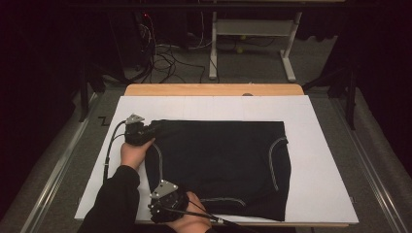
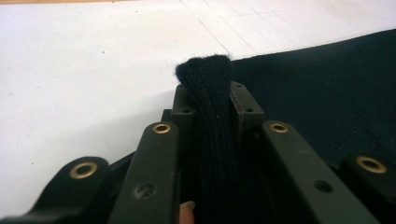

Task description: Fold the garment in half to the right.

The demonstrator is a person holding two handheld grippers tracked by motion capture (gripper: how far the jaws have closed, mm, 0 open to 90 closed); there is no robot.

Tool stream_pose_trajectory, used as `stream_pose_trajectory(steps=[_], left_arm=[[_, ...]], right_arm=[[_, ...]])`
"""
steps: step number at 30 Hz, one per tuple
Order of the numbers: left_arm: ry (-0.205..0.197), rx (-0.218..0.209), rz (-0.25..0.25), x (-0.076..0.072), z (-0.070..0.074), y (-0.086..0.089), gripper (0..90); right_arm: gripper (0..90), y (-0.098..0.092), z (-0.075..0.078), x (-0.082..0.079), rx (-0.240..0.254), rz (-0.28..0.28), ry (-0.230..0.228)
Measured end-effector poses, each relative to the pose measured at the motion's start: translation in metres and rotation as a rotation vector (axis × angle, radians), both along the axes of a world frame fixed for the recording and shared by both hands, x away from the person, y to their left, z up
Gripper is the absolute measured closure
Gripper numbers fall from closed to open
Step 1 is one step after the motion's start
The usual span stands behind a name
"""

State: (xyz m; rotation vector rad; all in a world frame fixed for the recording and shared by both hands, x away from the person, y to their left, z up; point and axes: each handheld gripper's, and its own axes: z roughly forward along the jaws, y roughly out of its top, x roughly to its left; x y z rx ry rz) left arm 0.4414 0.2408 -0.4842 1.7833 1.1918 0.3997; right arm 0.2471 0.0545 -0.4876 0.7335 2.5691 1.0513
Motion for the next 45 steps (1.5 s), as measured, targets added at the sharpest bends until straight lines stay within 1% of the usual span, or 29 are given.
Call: stream_pose_trajectory(steps=[4,6,7,10,13,14,15,18,22,24,25,27,28,30,31,34,38,39,41,42,43,45], left_arm=[[0.001,0.003,0.0,0.0,0.0,0.0,72.3],[-0.001,0.007,-0.003,-0.001,0.0,-0.001,72.3],[-0.002,0.009,-0.003,-0.001,0.0,-0.001,72.3],[0.0,0.008,-0.003,-0.001,0.0,-0.001,72.3],[0.001,0.007,-0.001,-0.001,0.0,-0.001,72.4],[0.002,0.007,-0.001,-0.001,0.0,-0.001,72.4],[0.002,0.006,-0.002,-0.001,0.0,-0.001,72.3],[0.001,0.006,-0.007,-0.001,0.0,-0.001,72.3],[0.003,0.005,-0.006,0.0,0.0,-0.001,72.3],[0.01,0.004,0.002,0.001,0.0,-0.001,71.7],[0.021,-0.009,-0.003,0.002,0.001,0.0,71.6],[0.035,-0.035,0.003,0.002,0.002,0.003,71.6],[0.035,-0.036,0.005,0.002,0.002,0.003,71.6],[0.038,-0.016,0.01,0.002,0.003,0.001,71.6],[0.036,-0.003,0.019,0.002,0.005,0.0,71.6],[0.032,-0.008,0.041,0.001,0.011,-0.001,71.6],[0.023,-0.004,0.073,0.0,0.024,-0.006,71.6],[0.01,-0.008,0.082,-0.001,0.028,-0.007,71.6],[-0.012,-0.021,0.09,-0.003,0.033,-0.007,71.7],[-0.014,-0.02,0.09,-0.004,0.036,-0.008,71.8],[-0.017,-0.006,0.087,-0.004,0.039,-0.008,71.8],[-0.019,-0.002,0.092,-0.005,0.042,-0.008,71.8]], right_arm=[[46.1,-0.003,0.002,0.002,-0.009,-0.022,-0.01],[52.8,-0.004,0.003,0.002,-0.008,-0.035,-0.005],[57.0,-0.006,0.003,0.003,-0.008,-0.037,-0.013],[66.5,-0.009,0.003,0.006,0.001,-0.055,-0.013],[72.5,-0.011,0.004,0.007,0.001,-0.062,-0.018],[74.1,-0.012,0.004,0.007,0.006,-0.065,-0.013],[75.5,-0.013,0.004,0.007,0.013,-0.066,-0.018],[77.0,-0.016,0.006,0.002,0.026,-0.065,-0.055],[77.5,-0.023,0.014,-0.001,0.068,-0.063,-0.084],[77.6,-0.027,0.017,-0.002,0.082,-0.056,-0.085],[77.6,-0.028,0.017,-0.002,0.085,-0.052,-0.085],[77.6,-0.031,0.019,-0.003,0.093,-0.044,-0.088],[77.6,-0.033,0.02,-0.003,0.098,-0.042,-0.091],[77.6,-0.035,0.023,-0.004,0.109,-0.038,-0.099],[77.6,-0.036,0.025,-0.004,0.115,-0.04,-0.102],[77.6,-0.04,0.03,-0.005,0.133,-0.037,-0.114],[77.5,-0.043,0.034,-0.007,0.152,-0.04,-0.127],[77.5,-0.044,0.035,-0.007,0.154,-0.038,-0.131],[77.6,-0.044,0.037,-0.009,0.159,-0.036,-0.147],[77.6,-0.044,0.038,-0.01,0.165,-0.035,-0.149],[77.6,-0.045,0.039,-0.01,0.171,-0.034,-0.154],[77.6,-0.046,0.041,-0.011,0.179,-0.037,-0.157]])
